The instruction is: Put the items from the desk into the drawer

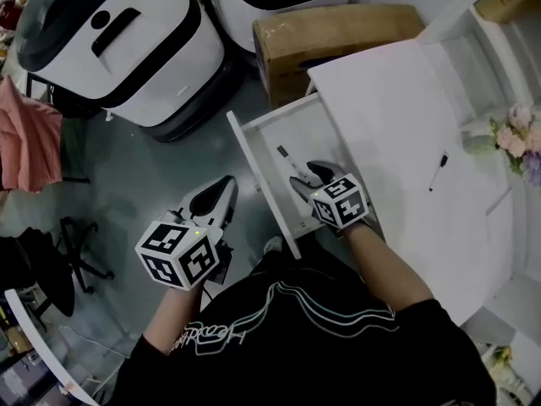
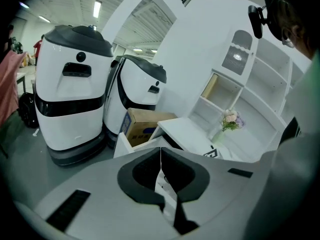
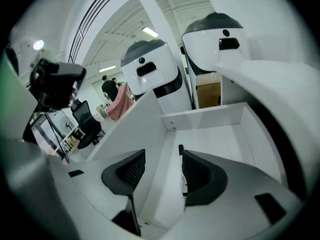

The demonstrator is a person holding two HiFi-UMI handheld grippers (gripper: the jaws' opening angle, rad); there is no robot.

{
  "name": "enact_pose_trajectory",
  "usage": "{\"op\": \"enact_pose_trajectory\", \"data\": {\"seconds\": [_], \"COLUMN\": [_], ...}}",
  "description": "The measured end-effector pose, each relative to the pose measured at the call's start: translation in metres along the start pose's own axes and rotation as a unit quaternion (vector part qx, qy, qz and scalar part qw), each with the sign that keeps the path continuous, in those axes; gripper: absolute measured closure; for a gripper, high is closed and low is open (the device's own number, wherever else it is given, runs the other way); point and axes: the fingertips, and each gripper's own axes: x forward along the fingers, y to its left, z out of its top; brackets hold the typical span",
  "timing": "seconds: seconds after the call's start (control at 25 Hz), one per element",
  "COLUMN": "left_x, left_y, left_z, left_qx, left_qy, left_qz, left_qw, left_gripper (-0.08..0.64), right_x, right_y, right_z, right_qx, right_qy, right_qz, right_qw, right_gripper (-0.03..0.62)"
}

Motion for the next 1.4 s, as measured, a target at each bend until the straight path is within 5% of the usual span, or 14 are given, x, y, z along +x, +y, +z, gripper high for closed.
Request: {"op": "enact_pose_trajectory", "data": {"seconds": [0.28, 0.44, 0.64, 0.8, 0.92, 1.4], "left_x": [0.024, 0.042, 0.060, 0.073, 0.081, 0.106], "left_y": [-0.046, -0.078, -0.115, -0.136, -0.148, -0.166], "left_z": [0.009, 0.013, 0.011, 0.009, 0.007, 0.011], "left_qx": [0.036, 0.063, 0.091, 0.108, 0.116, 0.130], "left_qy": [0.016, 0.030, 0.044, 0.055, 0.063, 0.083], "left_qz": [-0.058, -0.096, -0.133, -0.147, -0.152, -0.149], "left_qw": [0.9976, 0.9929, 0.9861, 0.9816, 0.9795, 0.9768], "left_gripper": [0.538, 0.538, 0.538, 0.538, 0.538, 0.538], "right_x": [-0.114, -0.187, -0.268, -0.314, -0.330, -0.312], "right_y": [0.020, -0.019, -0.083, -0.128, -0.156, -0.232], "right_z": [0.041, 0.044, 0.015, -0.011, -0.029, -0.071], "right_qx": [0.035, 0.053, 0.083, 0.117, 0.127, 0.186], "right_qy": [-0.117, -0.163, -0.190, -0.200, -0.188, -0.132], "right_qz": [-0.030, -0.123, -0.251, -0.329, -0.365, -0.391], "right_qw": [0.992, 0.977, 0.945, 0.916, 0.903, 0.892], "right_gripper": [0.371, 0.371, 0.371, 0.371, 0.371, 0.371]}}
